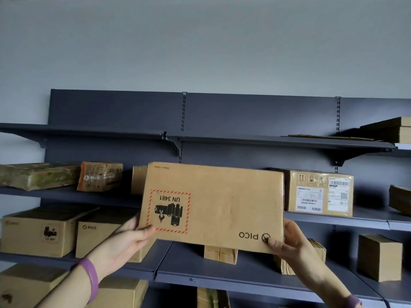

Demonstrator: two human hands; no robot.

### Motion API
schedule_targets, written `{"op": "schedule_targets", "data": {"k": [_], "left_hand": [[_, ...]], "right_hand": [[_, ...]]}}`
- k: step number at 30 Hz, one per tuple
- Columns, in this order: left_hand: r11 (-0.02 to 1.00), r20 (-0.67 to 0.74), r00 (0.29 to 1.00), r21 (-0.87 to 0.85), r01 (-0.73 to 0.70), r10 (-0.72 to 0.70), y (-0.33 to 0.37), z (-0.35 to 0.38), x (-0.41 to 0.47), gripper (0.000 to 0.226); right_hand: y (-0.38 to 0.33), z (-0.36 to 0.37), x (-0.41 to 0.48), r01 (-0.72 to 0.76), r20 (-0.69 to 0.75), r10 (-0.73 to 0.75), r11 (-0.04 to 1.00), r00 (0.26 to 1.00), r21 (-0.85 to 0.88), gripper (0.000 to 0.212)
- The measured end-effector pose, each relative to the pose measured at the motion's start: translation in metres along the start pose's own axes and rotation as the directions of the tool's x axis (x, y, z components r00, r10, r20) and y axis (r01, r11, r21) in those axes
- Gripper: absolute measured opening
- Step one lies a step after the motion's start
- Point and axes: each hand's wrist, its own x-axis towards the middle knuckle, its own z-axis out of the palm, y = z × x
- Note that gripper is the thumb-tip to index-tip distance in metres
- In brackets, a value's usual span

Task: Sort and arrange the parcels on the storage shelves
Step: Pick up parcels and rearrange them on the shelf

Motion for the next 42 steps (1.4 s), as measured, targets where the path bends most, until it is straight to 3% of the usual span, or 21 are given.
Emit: {"op": "schedule_targets", "data": {"k": [4,7,11,17,21,24,27,31,35,38,42], "left_hand": [[0.983,-0.066,0.998,0.182,0.033,-0.021,-0.009,0.001,0.003,0.060],[0.983,-0.156,0.988,0.178,0.034,-0.006,-0.014,0.006,0.007,0.063],[0.992,-0.214,0.977,0.123,0.001,0.025,-0.016,0.011,0.013,0.059],[0.993,-0.230,0.971,0.114,-0.036,0.061,-0.015,0.012,0.014,0.060],[0.992,-0.297,0.949,0.102,-0.076,0.103,-0.013,0.011,0.020,0.055],[0.991,-0.370,0.919,0.043,-0.130,0.137,-0.012,0.009,0.031,0.058],[0.987,-0.424,0.903,-0.101,-0.126,0.072,-0.018,0.007,0.043,0.061],[0.980,-0.439,0.898,-0.178,-0.091,0.003,-0.032,0.008,0.046,0.061],[0.972,-0.433,0.902,-0.215,-0.097,-0.005,-0.037,0.009,0.042,0.061],[0.963,-0.392,0.920,-0.240,-0.124,0.020,-0.032,0.014,0.036,0.059],[0.936,-0.317,0.944,-0.299,-0.187,0.087,-0.021,0.019,0.029,0.056]], "right_hand": [[0.007,0.005,-0.003,0.022,-0.017,-0.025,0.985,1.000,-0.173,0.057],[0.010,0.011,0.001,0.119,-0.029,-0.136,0.939,0.990,-0.323,0.060],[0.018,0.012,0.012,0.180,-0.065,-0.224,0.899,0.973,-0.399,0.070],[0.024,0.010,0.016,0.213,-0.026,-0.245,0.887,0.969,-0.410,0.072],[0.014,0.026,0.008,0.242,-0.003,-0.251,0.938,0.968,-0.246,0.071],[0.001,0.049,0.002,0.356,0.002,-0.369,0.896,0.929,-0.264,0.078],[-0.005,0.082,-0.004,0.448,-0.077,-0.521,0.792,0.850,-0.414,0.068],[-0.007,0.106,-0.008,0.461,-0.120,-0.619,0.686,0.776,-0.564,0.065],[-0.002,0.104,-0.010,0.450,-0.111,-0.590,0.712,0.800,-0.539,0.064],[0.000,0.098,-0.007,0.397,-0.156,-0.489,0.825,0.858,-0.402,0.061],[-0.005,0.082,0.004,0.304,-0.272,-0.383,0.907,0.883,-0.292,0.057]]}}
